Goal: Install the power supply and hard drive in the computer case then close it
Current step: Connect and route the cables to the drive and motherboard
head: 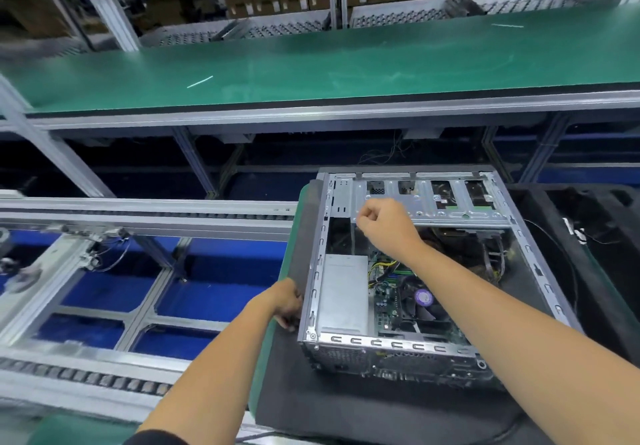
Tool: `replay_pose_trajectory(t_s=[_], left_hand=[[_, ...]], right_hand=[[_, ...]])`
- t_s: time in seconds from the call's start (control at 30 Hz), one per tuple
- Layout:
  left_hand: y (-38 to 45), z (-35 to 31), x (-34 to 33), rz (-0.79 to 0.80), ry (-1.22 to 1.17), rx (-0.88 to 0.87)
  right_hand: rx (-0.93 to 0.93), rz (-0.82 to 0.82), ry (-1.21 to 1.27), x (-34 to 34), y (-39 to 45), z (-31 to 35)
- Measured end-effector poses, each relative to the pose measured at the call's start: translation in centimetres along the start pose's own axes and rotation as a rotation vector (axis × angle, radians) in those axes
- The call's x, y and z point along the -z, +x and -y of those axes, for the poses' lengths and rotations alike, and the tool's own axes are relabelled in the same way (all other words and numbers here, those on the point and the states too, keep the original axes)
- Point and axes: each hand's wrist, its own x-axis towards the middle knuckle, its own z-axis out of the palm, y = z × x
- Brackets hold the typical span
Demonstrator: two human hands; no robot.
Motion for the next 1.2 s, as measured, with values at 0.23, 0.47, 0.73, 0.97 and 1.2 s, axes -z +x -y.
replay_pose_trajectory(t_s=[0.23, 0.47, 0.73, 0.97, 1.2], left_hand=[[-0.6, 0.0, -0.8, -0.071, 0.034, -0.117], [-0.1, 0.8, 0.0, -0.016, -0.026, -0.117], [-0.2, -0.2, -0.8, -0.060, -0.018, -0.132], [0.3, -1.1, -0.8, 0.035, -0.079, -0.162], [0.3, -1.0, -1.0, 0.041, -0.066, -0.172]], right_hand=[[0.018, 0.029, -0.020, -2.1, -0.2, 1.1], [0.025, 0.012, -0.036, -2.3, 0.2, 1.4], [0.005, 0.000, -0.012, -1.9, 0.6, 0.9], [-0.012, -0.001, -0.003, -1.4, 0.9, 0.3], [-0.028, -0.030, 0.000, -0.6, 0.9, -0.9]])
